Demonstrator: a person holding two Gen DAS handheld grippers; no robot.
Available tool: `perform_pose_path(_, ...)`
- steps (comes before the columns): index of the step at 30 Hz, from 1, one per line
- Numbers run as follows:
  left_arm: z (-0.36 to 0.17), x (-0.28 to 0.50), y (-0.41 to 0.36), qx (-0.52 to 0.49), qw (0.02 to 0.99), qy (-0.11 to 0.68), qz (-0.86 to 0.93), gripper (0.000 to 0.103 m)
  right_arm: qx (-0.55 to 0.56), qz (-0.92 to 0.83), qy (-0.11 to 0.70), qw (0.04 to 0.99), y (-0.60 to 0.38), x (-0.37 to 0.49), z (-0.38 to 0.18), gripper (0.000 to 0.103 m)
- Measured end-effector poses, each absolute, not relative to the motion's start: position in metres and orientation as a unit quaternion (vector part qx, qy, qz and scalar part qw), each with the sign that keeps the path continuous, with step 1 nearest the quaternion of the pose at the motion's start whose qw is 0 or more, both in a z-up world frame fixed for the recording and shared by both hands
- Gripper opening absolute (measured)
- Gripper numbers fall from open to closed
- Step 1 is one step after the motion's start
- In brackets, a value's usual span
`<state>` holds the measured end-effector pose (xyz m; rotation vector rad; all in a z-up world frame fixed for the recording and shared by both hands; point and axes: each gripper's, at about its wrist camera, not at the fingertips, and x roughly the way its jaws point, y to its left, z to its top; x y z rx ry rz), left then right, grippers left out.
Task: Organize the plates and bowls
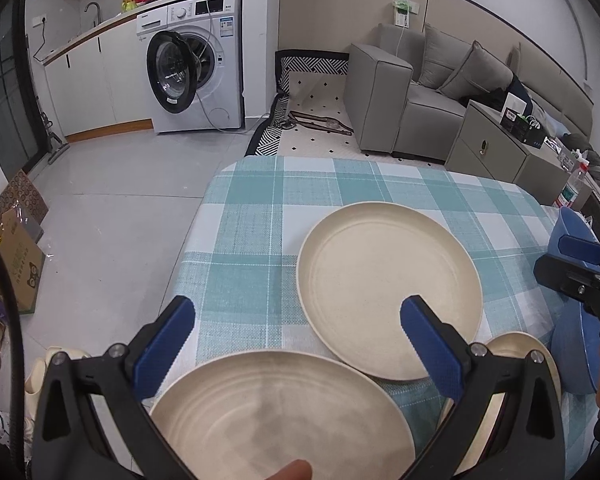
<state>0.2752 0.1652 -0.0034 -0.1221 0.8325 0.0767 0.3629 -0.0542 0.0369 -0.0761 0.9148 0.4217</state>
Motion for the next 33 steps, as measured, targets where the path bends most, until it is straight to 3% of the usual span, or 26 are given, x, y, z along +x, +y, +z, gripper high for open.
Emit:
perform_pose_path(26, -0.041, 0.329, 0.171, -0.044, 0.882, 0.468, 0.034, 0.101, -0.029, 0.172, 0.516, 0.839, -0.045, 0.417, -0.031, 0.102)
perform_pose_path(29, -0.046, 0.332, 0.171, -0.043, 0.88, 0.473, 0.035, 0.101, -0.029, 0.175, 0.523, 0.834, -0.042, 0.42, -0.037, 0.094)
perform_pose_path(33, -0.053, 0.337, 0.174, -0.055, 0.875, 0.48, 0.033, 0.093, -0.029, 0.181, 0.537, 0.823, -0.04, 0.423, -0.047, 0.081)
